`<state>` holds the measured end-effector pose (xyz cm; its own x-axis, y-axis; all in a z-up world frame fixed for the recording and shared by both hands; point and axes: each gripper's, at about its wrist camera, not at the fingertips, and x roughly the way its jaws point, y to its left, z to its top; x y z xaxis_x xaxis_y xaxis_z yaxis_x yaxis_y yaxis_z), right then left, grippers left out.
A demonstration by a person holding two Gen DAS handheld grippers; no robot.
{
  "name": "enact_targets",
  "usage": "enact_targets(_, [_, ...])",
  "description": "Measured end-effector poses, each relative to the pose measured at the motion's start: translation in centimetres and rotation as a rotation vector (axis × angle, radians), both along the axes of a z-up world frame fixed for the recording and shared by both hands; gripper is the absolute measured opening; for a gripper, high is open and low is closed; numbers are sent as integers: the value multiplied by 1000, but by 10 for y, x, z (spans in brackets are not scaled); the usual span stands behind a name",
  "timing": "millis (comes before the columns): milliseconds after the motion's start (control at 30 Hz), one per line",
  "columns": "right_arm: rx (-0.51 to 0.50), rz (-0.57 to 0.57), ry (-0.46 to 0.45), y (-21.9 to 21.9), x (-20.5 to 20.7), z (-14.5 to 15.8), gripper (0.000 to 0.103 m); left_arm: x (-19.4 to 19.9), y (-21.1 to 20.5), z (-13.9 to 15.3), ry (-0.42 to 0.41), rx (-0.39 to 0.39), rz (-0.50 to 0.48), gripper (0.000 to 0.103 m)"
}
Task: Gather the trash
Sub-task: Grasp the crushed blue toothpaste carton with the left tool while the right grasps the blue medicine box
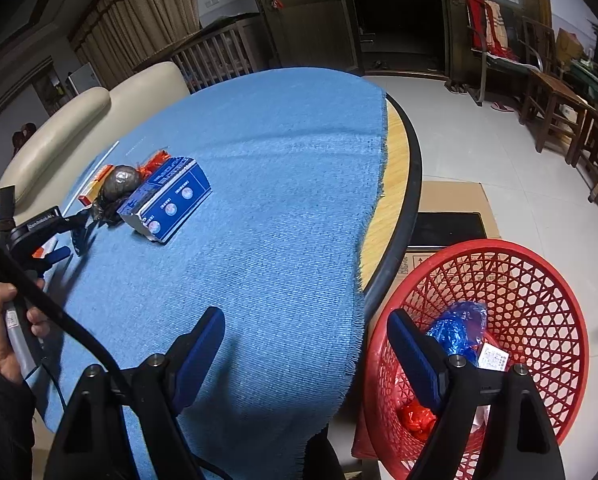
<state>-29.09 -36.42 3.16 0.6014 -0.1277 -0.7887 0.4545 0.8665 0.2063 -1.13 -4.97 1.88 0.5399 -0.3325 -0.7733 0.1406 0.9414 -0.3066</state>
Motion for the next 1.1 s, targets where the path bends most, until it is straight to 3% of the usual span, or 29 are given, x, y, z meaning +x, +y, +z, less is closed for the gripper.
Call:
enact_targets(133, [-5, 10, 1, 4, 3, 1, 86, 6, 1, -2, -3, 23, -12, 83])
enact_targets(267, [-9, 19, 2, 8, 6, 2, 86, 12, 0, -10, 15, -2, -28, 87])
enact_targets(300, [-10, 20, 2, 9, 6, 2, 86, 13, 0, -11, 2, -2, -29, 85])
enact_targets(367, [-13, 20, 2, 9, 7, 3, 86, 13, -2, -12, -15, 6, -51, 69])
enact_targets(633, [-13, 22, 0, 9, 9, 5, 86, -1, 2, -7, -49, 58, -50, 69])
enact_targets(833, [-14, 45, -5, 14, 16, 5, 86, -37, 5, 6, -108, 109, -55, 69])
enact_targets(1100, [-84, 223, -22, 48, 67, 18, 86, -62, 0, -1, -126, 170, -80, 69])
